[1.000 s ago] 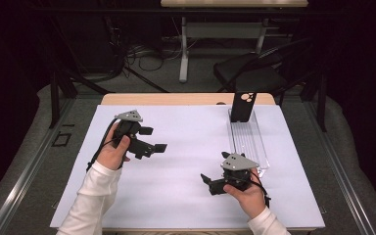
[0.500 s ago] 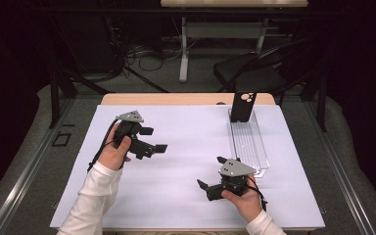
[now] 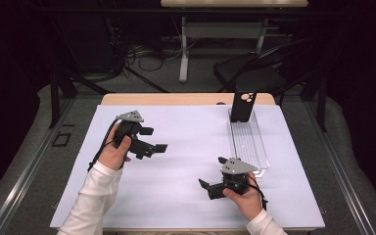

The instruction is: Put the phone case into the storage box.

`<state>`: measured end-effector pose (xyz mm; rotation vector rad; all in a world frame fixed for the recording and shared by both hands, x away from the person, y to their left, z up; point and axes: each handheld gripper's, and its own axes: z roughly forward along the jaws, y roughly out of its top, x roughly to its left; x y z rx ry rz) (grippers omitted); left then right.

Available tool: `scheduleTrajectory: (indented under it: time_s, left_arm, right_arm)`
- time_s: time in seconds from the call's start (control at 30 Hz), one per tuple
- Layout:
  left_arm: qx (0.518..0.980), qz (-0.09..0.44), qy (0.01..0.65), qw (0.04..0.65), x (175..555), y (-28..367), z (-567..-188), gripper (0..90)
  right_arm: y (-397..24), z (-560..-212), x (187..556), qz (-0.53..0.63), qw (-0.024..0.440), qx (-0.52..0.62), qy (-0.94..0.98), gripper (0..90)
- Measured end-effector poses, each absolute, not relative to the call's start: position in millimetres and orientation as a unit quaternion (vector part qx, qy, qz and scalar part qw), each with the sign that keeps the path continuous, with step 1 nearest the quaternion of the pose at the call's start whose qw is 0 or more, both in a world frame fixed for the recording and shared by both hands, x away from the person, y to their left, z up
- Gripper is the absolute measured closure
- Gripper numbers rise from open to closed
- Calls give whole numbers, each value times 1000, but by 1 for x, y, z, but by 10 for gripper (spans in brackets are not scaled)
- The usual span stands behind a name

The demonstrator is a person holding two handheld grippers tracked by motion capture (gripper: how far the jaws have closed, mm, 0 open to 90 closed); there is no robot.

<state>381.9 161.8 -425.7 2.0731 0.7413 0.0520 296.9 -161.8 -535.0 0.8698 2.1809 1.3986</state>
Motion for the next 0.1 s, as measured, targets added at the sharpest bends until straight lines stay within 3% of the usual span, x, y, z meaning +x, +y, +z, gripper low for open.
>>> scheduleTrajectory:
  time_s: [0.1]
  left_arm:
    - [841, 20, 299, 451, 382, 161, -426, 79]
  right_arm:
    - [-162, -535, 297, 499, 203, 312, 782, 0]
